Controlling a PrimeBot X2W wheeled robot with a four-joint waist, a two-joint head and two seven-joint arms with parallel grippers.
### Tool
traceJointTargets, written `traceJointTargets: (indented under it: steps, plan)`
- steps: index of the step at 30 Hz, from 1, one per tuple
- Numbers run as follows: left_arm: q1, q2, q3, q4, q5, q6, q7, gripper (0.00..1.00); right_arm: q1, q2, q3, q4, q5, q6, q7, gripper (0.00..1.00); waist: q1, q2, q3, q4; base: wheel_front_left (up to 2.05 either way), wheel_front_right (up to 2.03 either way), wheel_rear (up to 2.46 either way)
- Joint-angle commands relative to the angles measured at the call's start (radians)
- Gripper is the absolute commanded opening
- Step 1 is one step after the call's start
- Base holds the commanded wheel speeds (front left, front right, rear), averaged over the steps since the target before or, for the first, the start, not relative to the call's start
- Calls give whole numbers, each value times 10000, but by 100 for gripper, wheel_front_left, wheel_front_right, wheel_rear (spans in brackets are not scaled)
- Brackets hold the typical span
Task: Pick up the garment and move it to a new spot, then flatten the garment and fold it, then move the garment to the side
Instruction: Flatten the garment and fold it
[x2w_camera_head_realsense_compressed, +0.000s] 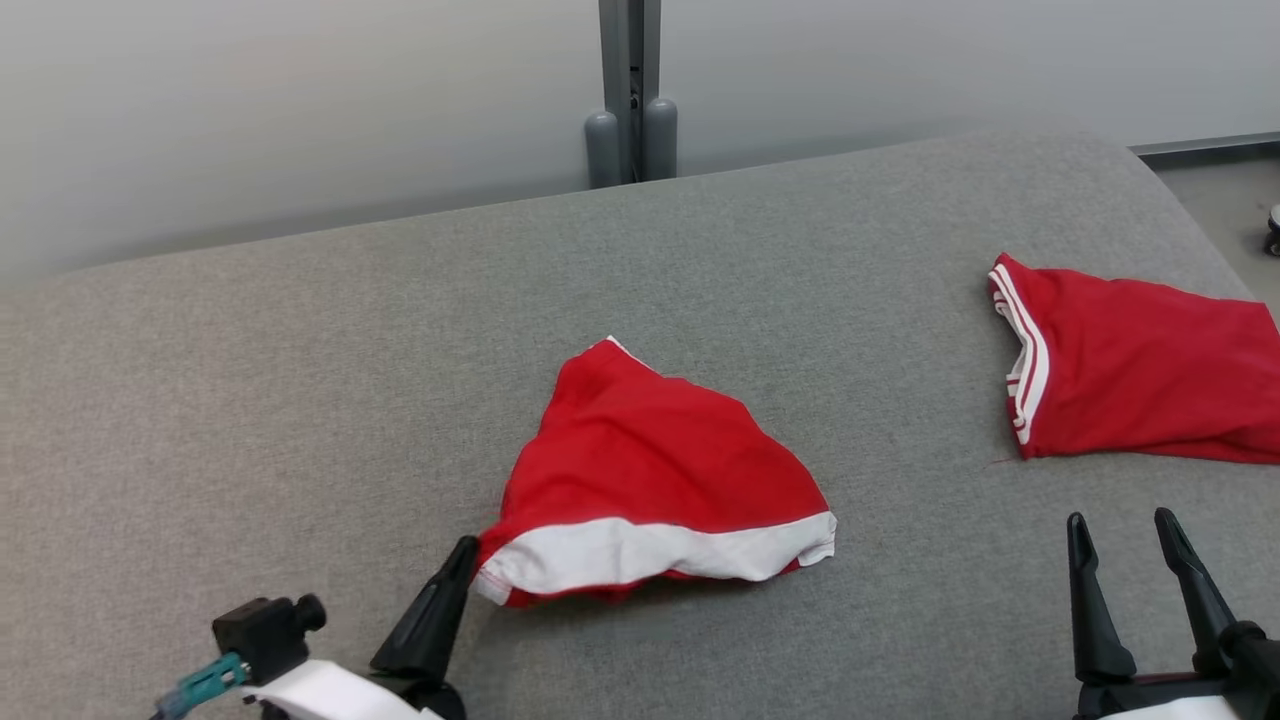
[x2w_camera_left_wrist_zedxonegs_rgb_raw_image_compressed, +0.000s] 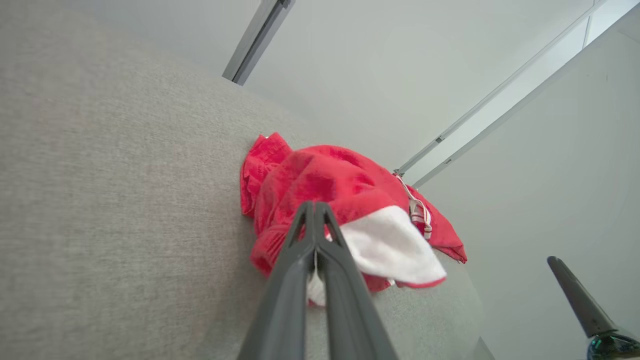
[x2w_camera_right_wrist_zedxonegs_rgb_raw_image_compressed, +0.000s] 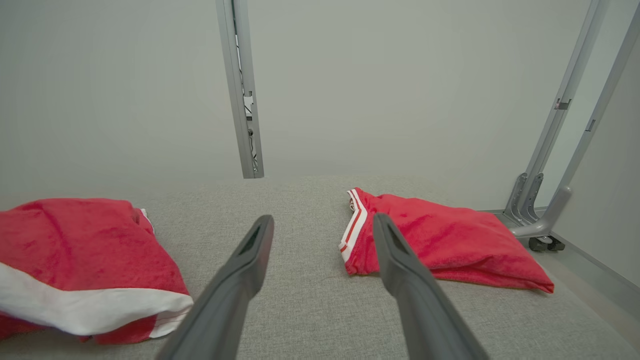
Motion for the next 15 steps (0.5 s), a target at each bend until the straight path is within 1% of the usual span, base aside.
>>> traceJointTargets:
  steps: [1, 4, 6, 9, 11, 12, 13, 15]
  plan:
    - [246, 379, 172, -280, 146, 9, -41, 0, 77, -39, -61, 36, 69, -3, -2, 100, 0, 0, -95, 141, 0, 0, 0]
    - [617, 1012, 361, -1014, 372, 215, -37, 0, 169, -42, -82, 30, 31, -3, -2, 100, 0, 0, -195, 336, 0, 0, 0]
    - [892, 1484, 437, -1556, 506, 446, 114, 0, 223, -40, -55, 22, -3, -3, 0, 100, 0, 0, -238, 474, 0, 0, 0]
    - [1205, 2229, 274, -2146, 1003, 900, 564, 0, 197, -40, -44, 8, -43, -3, -2, 100, 0, 0, -243, 668, 0, 0, 0]
    - [1361, 2715, -13, -2212, 1687, 1271, 842, 0, 143, -42, 10, 23, -69, -3, 0, 100, 0, 0, -217, 748, 0, 0, 0]
    - [1396, 2874, -206, -2128, 2068, 1448, 952, 0, 111, -42, 37, 36, -80, -3, 0, 100, 0, 0, -201, 776, 0, 0, 0]
    - [1473, 2887, -424, -2023, 2346, 1565, 1029, 0, 87, -40, 61, 50, -102, -3, 0, 100, 0, 0, -185, 800, 0, 0, 0]
    - [1537, 2704, -737, -1746, 2682, 1716, 993, 0, 72, -42, 86, 75, -106, -3, 0, 100, 0, 0, -162, 842, 0, 0, 0]
